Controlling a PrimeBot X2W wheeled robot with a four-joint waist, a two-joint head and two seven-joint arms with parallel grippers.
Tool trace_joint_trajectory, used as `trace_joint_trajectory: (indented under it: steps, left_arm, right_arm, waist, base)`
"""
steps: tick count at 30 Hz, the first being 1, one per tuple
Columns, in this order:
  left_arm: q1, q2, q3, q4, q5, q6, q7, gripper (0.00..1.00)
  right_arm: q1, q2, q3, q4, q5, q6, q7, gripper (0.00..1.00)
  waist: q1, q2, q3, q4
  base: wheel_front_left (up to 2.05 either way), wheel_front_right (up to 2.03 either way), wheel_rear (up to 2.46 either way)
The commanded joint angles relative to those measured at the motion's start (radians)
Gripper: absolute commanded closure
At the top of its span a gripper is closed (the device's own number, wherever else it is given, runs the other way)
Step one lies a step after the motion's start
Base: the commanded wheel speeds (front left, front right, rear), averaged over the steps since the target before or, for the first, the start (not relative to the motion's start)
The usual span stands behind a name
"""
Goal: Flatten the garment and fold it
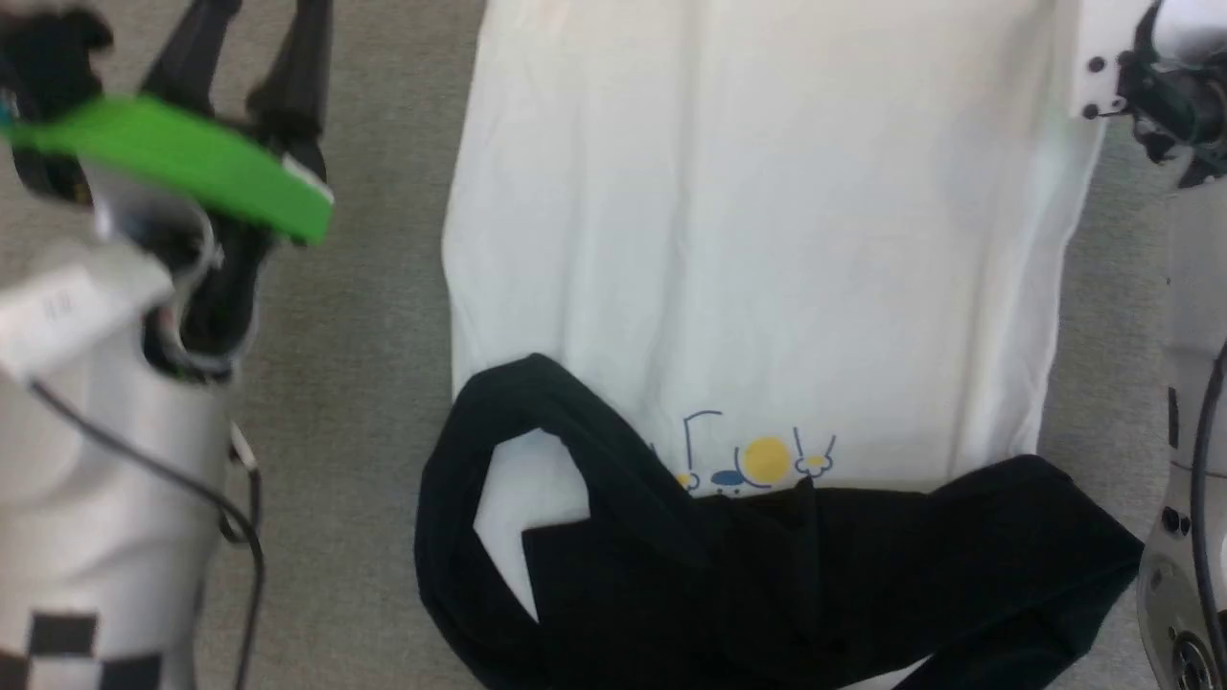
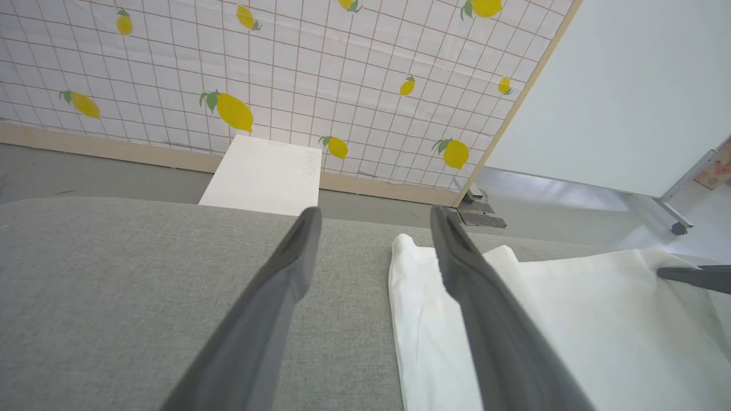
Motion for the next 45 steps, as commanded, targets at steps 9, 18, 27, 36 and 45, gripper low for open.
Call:
trace_joint_trajectory:
  steps: [9, 18, 27, 36, 45]
  left_arm:
    - [-0.393, 0.097, -0.132, 0.228, -0.051, -0.007, 0.439, 0.00]
    - [-0.578, 0.116, -0.246, 0.416, -0.004, 0.018, 0.732, 0.00]
    - [-0.575, 0.166, -0.321, 0.529, 0.067, 0.040, 0.836, 0.00]
    - [-0.507, 0.145, -0.244, 0.505, -0.058, 0.071, 0.882, 1.00]
    - [-0.513, 0.148, -0.149, 0.431, -0.081, 0.051, 0.627, 1.00]
  right_arm:
    - [-0.047, 0.030, 0.121, -0.045, 0.081, -0.001, -0.022, 1.00]
    - [-0.061, 0.044, 0.212, -0.066, 0.150, -0.001, -0.057, 1.00]
    - [-0.055, 0.029, 0.248, -0.074, 0.194, -0.001, -0.077, 1.00]
    - [-0.063, 0.005, 0.239, -0.082, 0.206, -0.001, -0.088, 1.00]
    - [-0.081, -0.016, 0.210, -0.073, 0.188, -0.001, -0.156, 1.00]
  waist:
    - [-0.0001, 0.0000, 0.071, -0.119]
    - [-0.0001, 0.0000, 0.126, -0.199]
    - [-0.0001, 0.0000, 0.133, -0.223]
    - [-0.0001, 0.0000, 0.128, -0.207]
    - [-0.0001, 0.0000, 0.094, -0.177]
  base:
    - [0.00, 0.00, 0.00]
    - [0.00, 0.00, 0.00]
    - [0.00, 0.00, 0.00]
    - [0.00, 0.00, 0.00]
    - [0.00, 0.00, 0.00]
